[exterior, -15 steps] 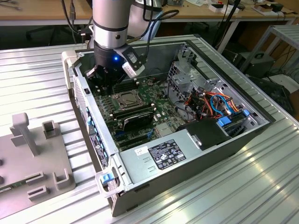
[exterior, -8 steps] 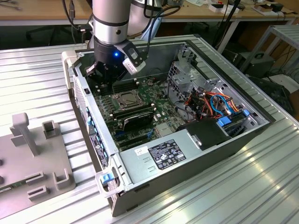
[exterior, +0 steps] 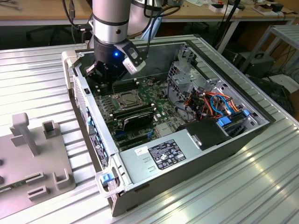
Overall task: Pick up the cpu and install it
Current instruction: 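Install the first cpu locking lever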
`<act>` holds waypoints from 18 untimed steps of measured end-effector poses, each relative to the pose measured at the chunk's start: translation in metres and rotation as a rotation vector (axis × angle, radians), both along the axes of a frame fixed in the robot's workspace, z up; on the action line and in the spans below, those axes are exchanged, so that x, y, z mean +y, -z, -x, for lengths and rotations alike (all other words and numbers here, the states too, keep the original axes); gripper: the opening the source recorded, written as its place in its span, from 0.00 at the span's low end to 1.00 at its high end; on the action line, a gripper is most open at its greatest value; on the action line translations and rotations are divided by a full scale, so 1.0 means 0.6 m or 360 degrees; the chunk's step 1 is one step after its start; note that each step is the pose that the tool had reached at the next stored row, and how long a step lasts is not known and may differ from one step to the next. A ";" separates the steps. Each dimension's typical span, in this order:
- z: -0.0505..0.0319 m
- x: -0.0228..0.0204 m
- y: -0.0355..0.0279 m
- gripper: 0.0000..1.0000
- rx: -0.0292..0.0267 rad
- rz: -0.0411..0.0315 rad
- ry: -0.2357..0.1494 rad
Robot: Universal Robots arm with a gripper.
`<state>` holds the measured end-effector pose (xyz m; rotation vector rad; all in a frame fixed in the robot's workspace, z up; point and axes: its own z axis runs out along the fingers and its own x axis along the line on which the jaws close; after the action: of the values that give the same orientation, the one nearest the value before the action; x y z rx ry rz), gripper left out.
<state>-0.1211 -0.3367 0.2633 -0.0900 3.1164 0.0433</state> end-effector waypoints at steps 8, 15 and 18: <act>0.000 0.0068 0.001 0.11 -0.00003 -0.0009 0.0000; 0.000 0.0126 0.001 0.11 -0.00003 -0.0011 0.0000; 0.000 0.0151 0.001 0.11 -0.00003 -0.0013 0.0000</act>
<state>-0.1211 -0.3277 0.2625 -0.0898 3.1158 0.0561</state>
